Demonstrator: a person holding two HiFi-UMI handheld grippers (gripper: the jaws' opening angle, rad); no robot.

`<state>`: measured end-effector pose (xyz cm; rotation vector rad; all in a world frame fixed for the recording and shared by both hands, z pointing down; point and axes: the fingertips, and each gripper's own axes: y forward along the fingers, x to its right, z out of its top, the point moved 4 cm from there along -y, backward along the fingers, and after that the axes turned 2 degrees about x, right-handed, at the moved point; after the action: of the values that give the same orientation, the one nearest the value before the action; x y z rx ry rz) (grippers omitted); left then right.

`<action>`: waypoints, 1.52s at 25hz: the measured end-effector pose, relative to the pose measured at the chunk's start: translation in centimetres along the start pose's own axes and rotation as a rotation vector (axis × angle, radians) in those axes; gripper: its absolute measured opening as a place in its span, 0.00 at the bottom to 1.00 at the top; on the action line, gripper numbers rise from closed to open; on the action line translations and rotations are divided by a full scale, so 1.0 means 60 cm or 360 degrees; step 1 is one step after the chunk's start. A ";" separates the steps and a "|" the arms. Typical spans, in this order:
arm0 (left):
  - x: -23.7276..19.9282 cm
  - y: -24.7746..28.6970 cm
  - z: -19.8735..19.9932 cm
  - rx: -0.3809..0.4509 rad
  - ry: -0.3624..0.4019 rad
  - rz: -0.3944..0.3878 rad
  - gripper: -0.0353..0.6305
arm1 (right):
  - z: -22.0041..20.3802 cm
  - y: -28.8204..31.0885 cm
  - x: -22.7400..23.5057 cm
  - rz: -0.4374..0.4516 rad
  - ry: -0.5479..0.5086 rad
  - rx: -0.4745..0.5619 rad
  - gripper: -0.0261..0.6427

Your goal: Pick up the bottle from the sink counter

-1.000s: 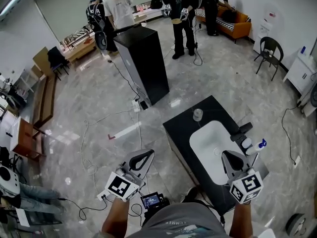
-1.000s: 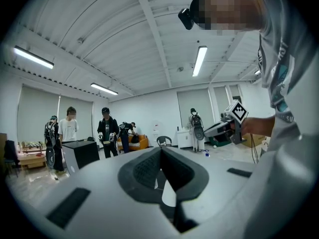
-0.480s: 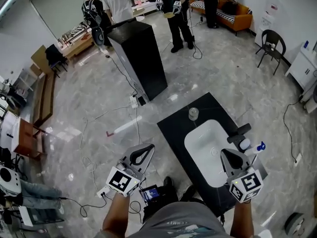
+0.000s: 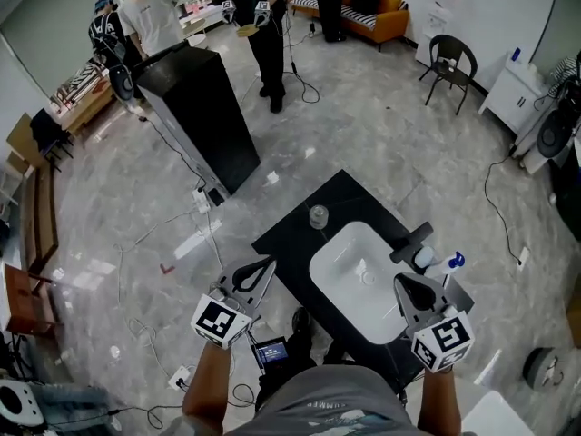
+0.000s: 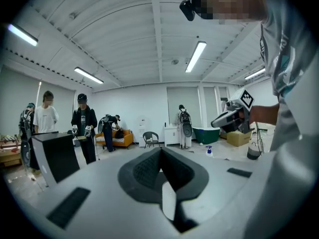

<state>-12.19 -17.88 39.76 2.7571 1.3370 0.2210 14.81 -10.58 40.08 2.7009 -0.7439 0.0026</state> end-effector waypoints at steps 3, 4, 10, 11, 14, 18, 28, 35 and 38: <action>-0.023 0.036 -0.020 -0.0043 0.0007 -0.0061 0.06 | 0.003 0.002 0.010 -0.0065 0.0010 -0.0014 0.05; -0.028 0.049 -0.026 -0.0049 0.0003 -0.0082 0.06 | 0.001 0.002 0.013 -0.0086 0.0022 -0.0019 0.05; -0.059 0.118 -0.065 -0.0107 -0.0017 -0.0189 0.06 | -0.015 0.004 0.026 -0.0182 0.0088 -0.0077 0.05; -0.064 0.128 -0.073 -0.0118 -0.0021 -0.0202 0.06 | -0.016 0.004 0.029 -0.0196 0.0095 -0.0086 0.05; -0.075 0.158 -0.096 -0.0148 -0.0043 -0.0235 0.06 | -0.022 0.004 0.038 -0.0236 0.0120 -0.0113 0.05; -0.085 0.197 -0.130 -0.0184 -0.0062 -0.0272 0.06 | -0.037 0.003 0.048 -0.0280 0.0163 -0.0150 0.05; -0.099 0.269 -0.216 -0.0305 -0.0101 -0.0349 0.06 | -0.061 -0.003 0.055 -0.0337 0.0213 -0.0239 0.05; -0.112 0.303 -0.275 -0.0375 -0.0140 -0.0363 0.06 | -0.083 -0.010 0.053 -0.0366 0.0246 -0.0293 0.05; -0.118 0.314 -0.290 -0.0398 -0.0144 -0.0368 0.06 | -0.089 -0.013 0.050 -0.0374 0.0261 -0.0313 0.05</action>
<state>-4.67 -35.12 58.61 2.3592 1.4767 0.2283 18.25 -9.72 45.12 2.5456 -0.3560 0.0883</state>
